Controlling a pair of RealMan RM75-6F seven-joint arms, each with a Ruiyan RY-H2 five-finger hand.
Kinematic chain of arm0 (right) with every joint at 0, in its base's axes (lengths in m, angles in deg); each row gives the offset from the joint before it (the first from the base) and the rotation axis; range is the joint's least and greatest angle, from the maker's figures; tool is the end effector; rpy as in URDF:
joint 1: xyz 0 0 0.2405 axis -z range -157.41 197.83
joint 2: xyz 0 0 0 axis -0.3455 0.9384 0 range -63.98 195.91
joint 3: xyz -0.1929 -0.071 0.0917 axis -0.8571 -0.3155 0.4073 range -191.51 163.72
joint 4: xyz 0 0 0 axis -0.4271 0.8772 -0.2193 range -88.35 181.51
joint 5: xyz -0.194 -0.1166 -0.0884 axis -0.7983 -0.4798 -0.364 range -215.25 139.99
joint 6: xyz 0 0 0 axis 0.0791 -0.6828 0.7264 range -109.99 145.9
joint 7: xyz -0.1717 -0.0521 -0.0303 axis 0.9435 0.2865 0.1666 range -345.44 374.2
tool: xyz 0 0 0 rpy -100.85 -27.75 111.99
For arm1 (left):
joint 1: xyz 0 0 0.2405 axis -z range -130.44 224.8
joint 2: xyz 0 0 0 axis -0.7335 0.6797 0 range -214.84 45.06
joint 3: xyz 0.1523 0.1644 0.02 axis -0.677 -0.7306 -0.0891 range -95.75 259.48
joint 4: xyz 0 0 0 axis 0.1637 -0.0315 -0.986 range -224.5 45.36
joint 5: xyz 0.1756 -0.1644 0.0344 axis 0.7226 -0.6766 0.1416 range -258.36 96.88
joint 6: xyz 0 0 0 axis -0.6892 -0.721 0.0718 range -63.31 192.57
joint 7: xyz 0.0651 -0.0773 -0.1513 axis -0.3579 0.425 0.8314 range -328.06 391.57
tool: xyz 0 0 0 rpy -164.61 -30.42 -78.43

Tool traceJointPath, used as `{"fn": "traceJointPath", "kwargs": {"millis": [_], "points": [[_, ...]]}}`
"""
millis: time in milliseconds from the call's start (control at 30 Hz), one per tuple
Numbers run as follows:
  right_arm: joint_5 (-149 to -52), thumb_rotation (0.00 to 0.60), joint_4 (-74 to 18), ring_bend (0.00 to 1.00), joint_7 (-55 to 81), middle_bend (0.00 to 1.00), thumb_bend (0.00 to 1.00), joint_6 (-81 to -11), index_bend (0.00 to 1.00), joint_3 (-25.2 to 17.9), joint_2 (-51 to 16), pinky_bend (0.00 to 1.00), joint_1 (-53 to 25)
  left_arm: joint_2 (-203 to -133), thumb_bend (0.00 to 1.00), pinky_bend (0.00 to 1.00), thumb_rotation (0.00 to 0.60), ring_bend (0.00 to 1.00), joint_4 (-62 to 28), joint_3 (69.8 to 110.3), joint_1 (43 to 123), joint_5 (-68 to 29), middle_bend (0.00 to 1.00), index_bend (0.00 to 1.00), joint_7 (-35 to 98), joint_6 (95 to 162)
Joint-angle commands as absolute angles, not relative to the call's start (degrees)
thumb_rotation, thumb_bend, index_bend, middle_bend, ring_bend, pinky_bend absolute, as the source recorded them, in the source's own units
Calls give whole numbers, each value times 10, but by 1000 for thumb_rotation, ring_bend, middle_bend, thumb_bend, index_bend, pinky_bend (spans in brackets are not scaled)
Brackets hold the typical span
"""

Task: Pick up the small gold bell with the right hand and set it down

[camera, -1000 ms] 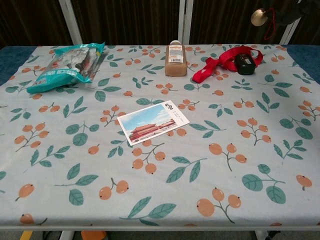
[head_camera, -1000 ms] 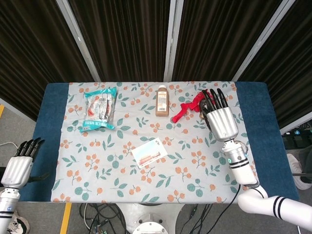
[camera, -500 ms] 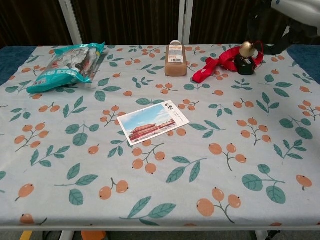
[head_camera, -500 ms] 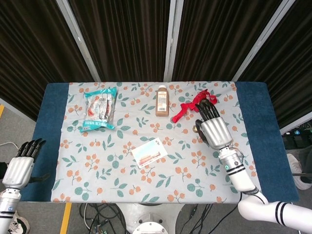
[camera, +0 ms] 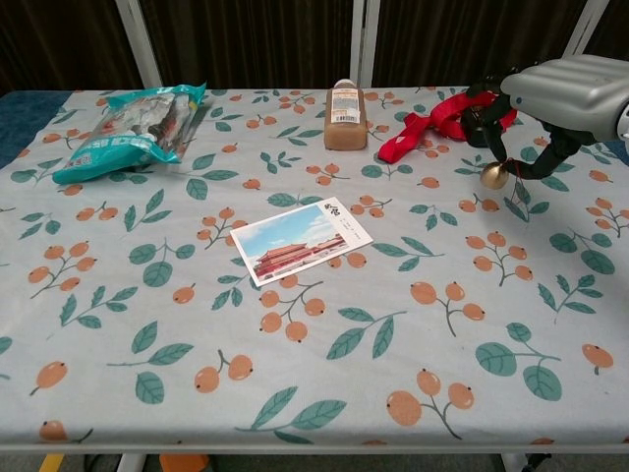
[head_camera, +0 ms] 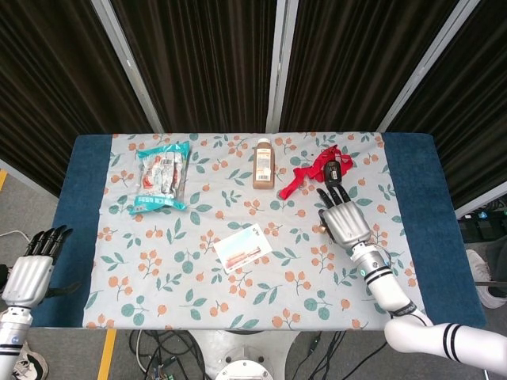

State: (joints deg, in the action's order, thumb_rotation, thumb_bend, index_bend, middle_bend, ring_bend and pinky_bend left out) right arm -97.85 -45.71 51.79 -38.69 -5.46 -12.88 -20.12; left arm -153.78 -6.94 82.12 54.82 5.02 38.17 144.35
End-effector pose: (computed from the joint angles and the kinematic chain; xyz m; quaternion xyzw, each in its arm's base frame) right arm -0.1448 -0.3607 -0.0205 0.7799 -0.2760 0.2743 0.4902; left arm -0.3256 0.2250 0.0865 -0.6172 -0.4220 -0.3662 0.5540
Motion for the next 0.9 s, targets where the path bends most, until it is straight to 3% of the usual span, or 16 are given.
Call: {"fn": "traceJointPath", "kwargs": {"millis": [33,600,800,900], "points": [[-954,600,-444,0,533,102,432,-369,849,-59,-137,0,-213,-1537,21,36,600,0,-70,820,548,50,32,56,384,1442],[-885,600,-408,0,581,102,420,-355,830,-81,-167,0,-245,-1536,20,36,600,0,-76,820,548,52,32,56,394,1442],[-877,600,-401,0,586,101,369,-360,792,-89,-173,0,-248,-1536,20,36,600,0,-75,821,547,52,32,56,394,1444],[-880,600,-403,0,582,74,301,-363,718,-89,-171,0,-249,-1536,21,36,600,0,-75,821,547,51,32,56,393,1444]]}}
